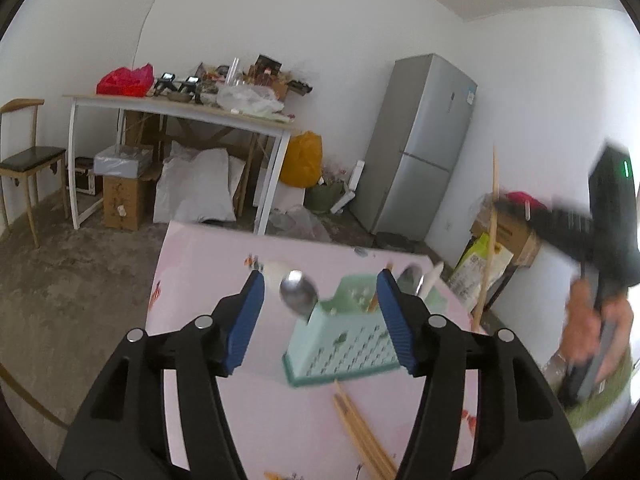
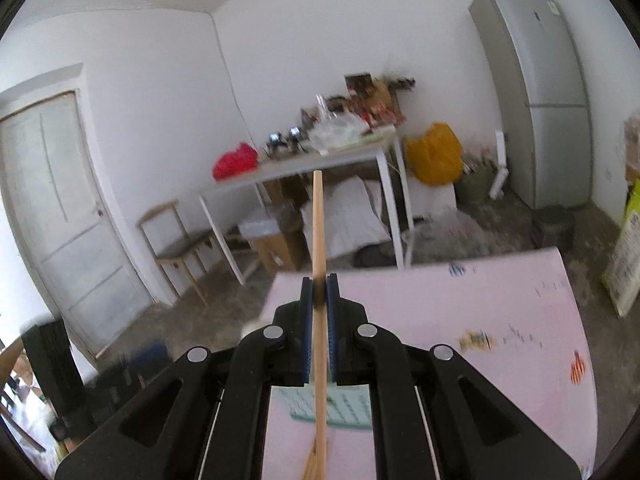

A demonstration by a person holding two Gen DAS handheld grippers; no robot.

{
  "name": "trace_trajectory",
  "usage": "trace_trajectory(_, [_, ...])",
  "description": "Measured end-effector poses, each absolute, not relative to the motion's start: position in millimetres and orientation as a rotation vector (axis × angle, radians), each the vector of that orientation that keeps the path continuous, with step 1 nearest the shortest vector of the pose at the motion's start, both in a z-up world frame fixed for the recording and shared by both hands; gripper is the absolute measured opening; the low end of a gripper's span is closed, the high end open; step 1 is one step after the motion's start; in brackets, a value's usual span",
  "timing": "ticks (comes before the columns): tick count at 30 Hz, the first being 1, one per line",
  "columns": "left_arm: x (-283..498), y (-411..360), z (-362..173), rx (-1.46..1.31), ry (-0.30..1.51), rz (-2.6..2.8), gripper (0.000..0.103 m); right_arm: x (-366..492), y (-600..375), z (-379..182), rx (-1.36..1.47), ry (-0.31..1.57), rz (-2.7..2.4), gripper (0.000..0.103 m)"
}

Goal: Organize utensils
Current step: 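Lower the chopstick into the green holder and open the left tool while the right tool holds its chopstick, then lower the held chopstick into the green holder and open the right tool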

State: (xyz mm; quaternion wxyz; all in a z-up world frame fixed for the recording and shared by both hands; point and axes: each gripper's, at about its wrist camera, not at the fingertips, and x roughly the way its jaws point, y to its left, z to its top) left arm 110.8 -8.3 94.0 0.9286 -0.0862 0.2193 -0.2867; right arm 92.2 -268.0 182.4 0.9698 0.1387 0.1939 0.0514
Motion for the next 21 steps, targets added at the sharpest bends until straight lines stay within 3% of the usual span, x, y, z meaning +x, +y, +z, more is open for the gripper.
trace_trajectory(10, [85, -1, 45, -0.136, 0.571, -0.588, 0.061, 146, -260, 213, 0.233, 0.244, 0.131, 0.007])
trace_trajectory(21, [74, 6, 24, -0.118, 0.622, -0.56, 0.062, 203, -247, 132, 0.159, 0.393, 0.073, 0.007])
